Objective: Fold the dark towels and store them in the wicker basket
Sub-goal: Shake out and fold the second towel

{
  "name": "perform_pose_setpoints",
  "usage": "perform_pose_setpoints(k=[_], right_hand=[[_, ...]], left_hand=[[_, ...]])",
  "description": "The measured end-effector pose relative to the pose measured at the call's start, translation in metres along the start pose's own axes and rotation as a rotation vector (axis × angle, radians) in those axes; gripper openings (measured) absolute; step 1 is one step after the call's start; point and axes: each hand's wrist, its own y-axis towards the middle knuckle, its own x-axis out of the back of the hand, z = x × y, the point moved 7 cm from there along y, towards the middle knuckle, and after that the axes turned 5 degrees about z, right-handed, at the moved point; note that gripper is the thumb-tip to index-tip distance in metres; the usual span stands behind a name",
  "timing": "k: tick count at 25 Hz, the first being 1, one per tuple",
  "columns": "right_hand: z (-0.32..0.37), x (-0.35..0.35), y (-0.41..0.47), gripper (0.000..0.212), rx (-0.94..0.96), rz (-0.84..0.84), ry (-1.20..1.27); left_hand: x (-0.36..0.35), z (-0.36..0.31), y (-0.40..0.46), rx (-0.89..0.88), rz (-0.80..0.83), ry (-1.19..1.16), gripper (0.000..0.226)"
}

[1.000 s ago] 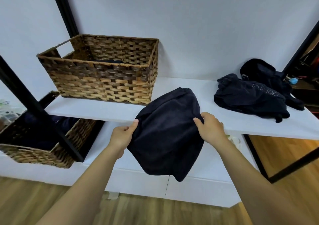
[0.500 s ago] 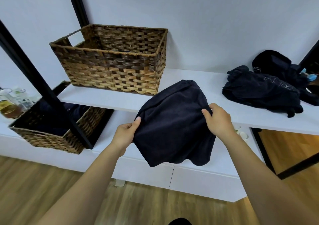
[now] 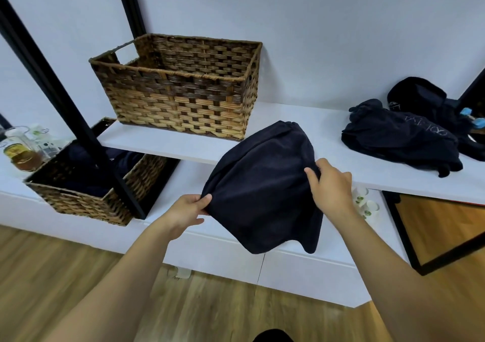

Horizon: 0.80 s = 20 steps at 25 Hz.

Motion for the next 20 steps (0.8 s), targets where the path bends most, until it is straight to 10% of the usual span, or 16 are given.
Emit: perform_pose_setpoints(k=[4, 8, 13, 20], right_hand=[[0.036, -0.049, -0.057, 0.02, 0.162, 0.066, 0.047], [0.035, -0.121, -0.072, 0.031, -0.128, 0.616, 0.382], [0.052, -0.141, -0.08, 0.037, -0.133, 0.956, 0.215], [0.076, -0.096, -0.044, 0.018, -0.224, 0.551, 0.696]], left_hand=[[0.042, 0.035, -0.013, 0.079, -0.253, -0.137, 0.034], [0.088, 0.075, -0.034, 0.202, -0.479, -0.089, 0.039], [0.104, 0.1, -0.05, 0.4, -0.402, 0.127, 0.062], [0.11, 0.028, -0.074, 0.125, -0.447, -0.065, 0.047]])
